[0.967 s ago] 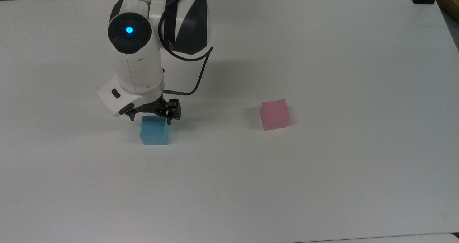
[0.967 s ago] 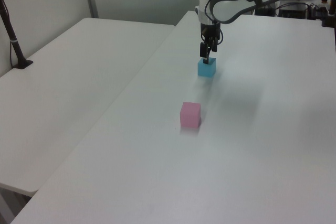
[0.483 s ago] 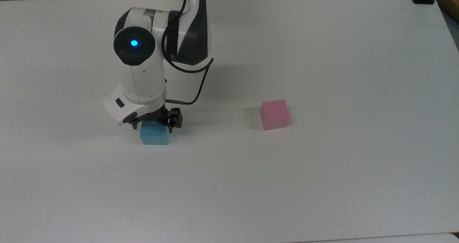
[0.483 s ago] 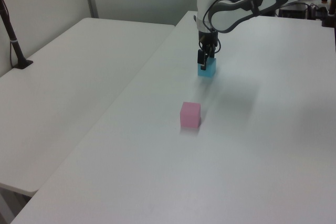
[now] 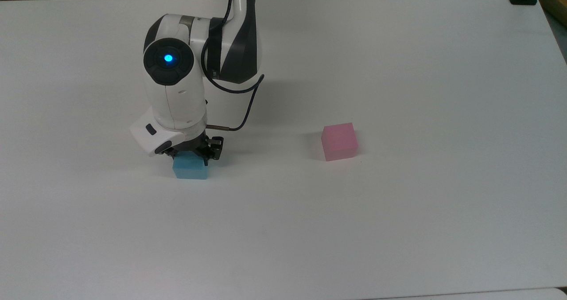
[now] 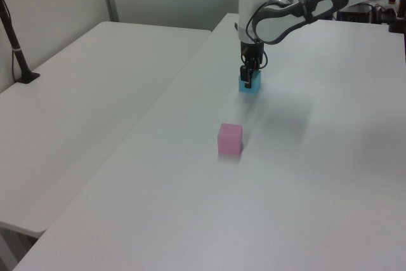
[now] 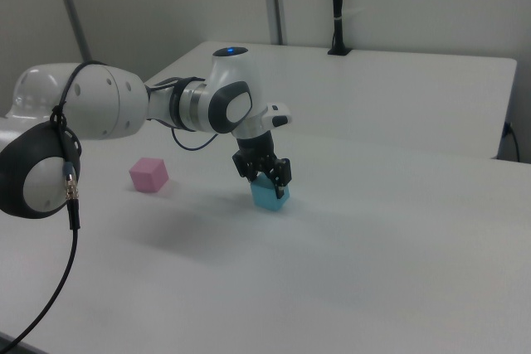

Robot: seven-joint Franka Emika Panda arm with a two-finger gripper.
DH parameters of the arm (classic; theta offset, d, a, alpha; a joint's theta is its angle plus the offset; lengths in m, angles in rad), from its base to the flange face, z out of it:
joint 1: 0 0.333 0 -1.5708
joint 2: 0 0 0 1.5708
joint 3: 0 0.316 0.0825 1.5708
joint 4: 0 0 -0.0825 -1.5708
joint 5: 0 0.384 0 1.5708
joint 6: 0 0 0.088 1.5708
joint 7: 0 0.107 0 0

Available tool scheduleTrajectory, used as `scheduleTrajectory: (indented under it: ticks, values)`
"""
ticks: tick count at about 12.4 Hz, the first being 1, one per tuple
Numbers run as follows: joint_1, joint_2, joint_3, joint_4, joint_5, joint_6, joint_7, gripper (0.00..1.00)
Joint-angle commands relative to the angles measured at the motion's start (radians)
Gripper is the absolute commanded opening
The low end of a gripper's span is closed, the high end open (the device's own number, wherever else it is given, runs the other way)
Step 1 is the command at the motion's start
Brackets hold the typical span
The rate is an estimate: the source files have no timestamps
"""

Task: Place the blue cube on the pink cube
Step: 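Close the gripper on the light-blue cube, then lift the light-blue cube up off the table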

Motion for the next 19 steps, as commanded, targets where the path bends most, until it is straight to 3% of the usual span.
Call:
scheduleTrajectory:
  ticks: [1,6,12,14,17,19]
  values:
    - [-0.005,-0.008,0.0,-0.021,-0.007,0.028,0.014,0.21]
    - [-0.005,-0.071,0.006,-0.015,-0.005,0.009,0.014,0.21]
    - [0.002,-0.214,0.016,0.126,0.005,-0.342,-0.001,0.22]
    - [0.004,-0.264,0.022,0.132,0.033,-0.395,-0.019,0.22]
    - [0.027,-0.281,0.101,0.132,0.037,-0.407,0.028,0.22]
    - [0.106,-0.292,0.128,0.13,0.034,-0.412,0.111,0.22]
